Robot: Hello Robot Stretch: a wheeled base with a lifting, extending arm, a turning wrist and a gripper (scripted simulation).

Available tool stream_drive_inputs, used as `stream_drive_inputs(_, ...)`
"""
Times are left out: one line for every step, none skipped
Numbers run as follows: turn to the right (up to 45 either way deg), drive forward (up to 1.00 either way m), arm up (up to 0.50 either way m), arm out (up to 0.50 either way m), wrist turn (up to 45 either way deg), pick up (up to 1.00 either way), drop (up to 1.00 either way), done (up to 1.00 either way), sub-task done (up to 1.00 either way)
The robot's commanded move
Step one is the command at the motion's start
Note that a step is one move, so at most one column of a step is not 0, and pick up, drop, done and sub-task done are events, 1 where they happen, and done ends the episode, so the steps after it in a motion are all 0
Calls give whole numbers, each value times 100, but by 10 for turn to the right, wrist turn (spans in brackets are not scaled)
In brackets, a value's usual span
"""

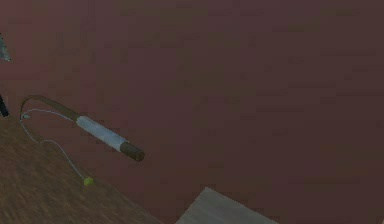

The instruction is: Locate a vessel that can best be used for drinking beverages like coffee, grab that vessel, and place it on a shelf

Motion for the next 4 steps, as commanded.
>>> stream_drive_inputs(0, 0, 0, 0, 450, 0, 0, 0, 0)
stream_drive_inputs(0, 0, 0, 0, 450, 0, 0, 0, 0)
stream_drive_inputs(0, 0, 0, 0, 330, 0, 0, 0, 0)
stream_drive_inputs(0, 0, -4, 0, 0, 0, 0, 0, 0)
